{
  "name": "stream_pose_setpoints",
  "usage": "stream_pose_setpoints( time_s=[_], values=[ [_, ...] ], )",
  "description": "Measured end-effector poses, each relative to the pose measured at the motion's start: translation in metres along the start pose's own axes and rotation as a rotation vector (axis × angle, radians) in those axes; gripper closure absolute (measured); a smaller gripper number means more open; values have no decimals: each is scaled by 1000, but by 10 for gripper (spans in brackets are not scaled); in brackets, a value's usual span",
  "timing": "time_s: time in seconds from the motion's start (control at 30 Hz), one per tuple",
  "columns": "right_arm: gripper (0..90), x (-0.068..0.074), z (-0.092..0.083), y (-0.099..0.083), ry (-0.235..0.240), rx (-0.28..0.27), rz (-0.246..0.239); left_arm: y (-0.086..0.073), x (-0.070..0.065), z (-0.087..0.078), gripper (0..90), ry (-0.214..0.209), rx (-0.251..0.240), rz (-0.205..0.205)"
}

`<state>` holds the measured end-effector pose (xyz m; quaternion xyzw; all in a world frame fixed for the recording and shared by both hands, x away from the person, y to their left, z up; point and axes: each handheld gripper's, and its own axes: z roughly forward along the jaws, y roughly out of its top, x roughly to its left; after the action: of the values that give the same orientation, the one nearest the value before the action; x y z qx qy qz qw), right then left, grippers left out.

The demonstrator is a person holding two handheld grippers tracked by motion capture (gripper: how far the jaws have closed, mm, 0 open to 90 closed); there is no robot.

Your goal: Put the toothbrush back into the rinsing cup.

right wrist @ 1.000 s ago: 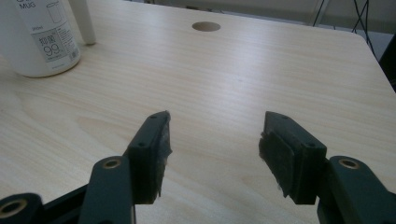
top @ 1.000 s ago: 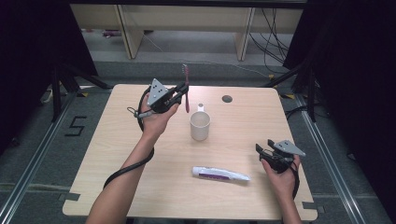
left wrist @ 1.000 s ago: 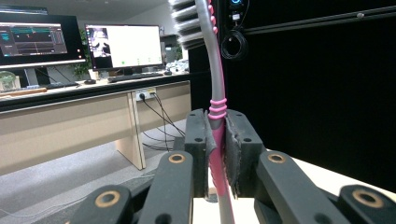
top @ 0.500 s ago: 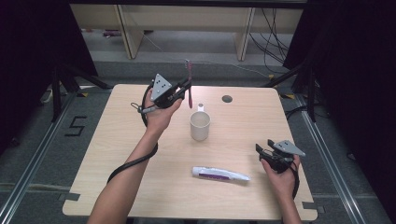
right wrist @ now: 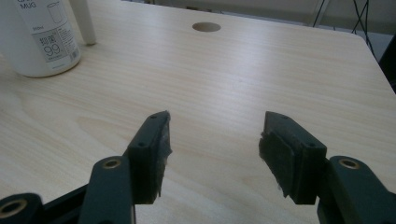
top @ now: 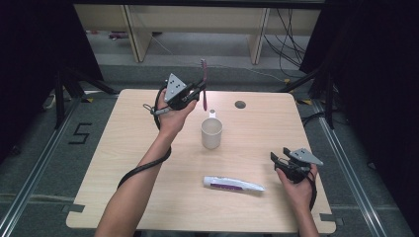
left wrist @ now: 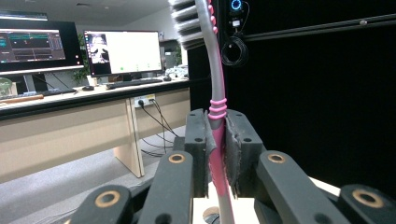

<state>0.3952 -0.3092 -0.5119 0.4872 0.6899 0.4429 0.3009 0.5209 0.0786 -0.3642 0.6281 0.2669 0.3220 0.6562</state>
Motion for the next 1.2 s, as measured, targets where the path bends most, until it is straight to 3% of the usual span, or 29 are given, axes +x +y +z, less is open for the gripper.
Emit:
stream_pose_setpoints(
  time_s=[0.53,0.57,0.67,0.7,0.73,0.8,0.93,0.97,1.0,1.03,1.1,1.2],
  values=[
    [428,-1,0,0,0,-8,-9,1,2,9,801,4,3,-1],
    [428,-4,1,0,-4,-18,-45,1,2,10,801,3,3,0],
    [432,-2,0,0,2,-20,-17,2,3,11,801,4,4,-1],
    [432,-3,-1,0,-1,-25,-32,2,3,12,801,4,-3,-5],
    [432,0,-1,0,4,-12,11,2,4,12,801,6,-2,-2],
    [433,-1,-2,0,5,-10,15,2,4,14,801,4,3,-2],
    [437,-4,-1,-1,4,-48,-33,1,4,16,801,4,-1,-8],
    [436,-4,-2,-1,-1,-45,-32,0,4,17,801,6,6,-3],
    [442,-1,-3,-2,2,-39,9,0,4,17,801,3,4,-6],
    [448,-3,-4,-1,3,-58,-28,-1,4,17,801,3,7,-5],
    [450,-2,-6,-4,-2,-94,-29,-1,5,18,801,5,7,-5],
    [449,-3,-7,-4,-11,-128,-68,-2,5,18,801,8,15,-4]
  ],
)
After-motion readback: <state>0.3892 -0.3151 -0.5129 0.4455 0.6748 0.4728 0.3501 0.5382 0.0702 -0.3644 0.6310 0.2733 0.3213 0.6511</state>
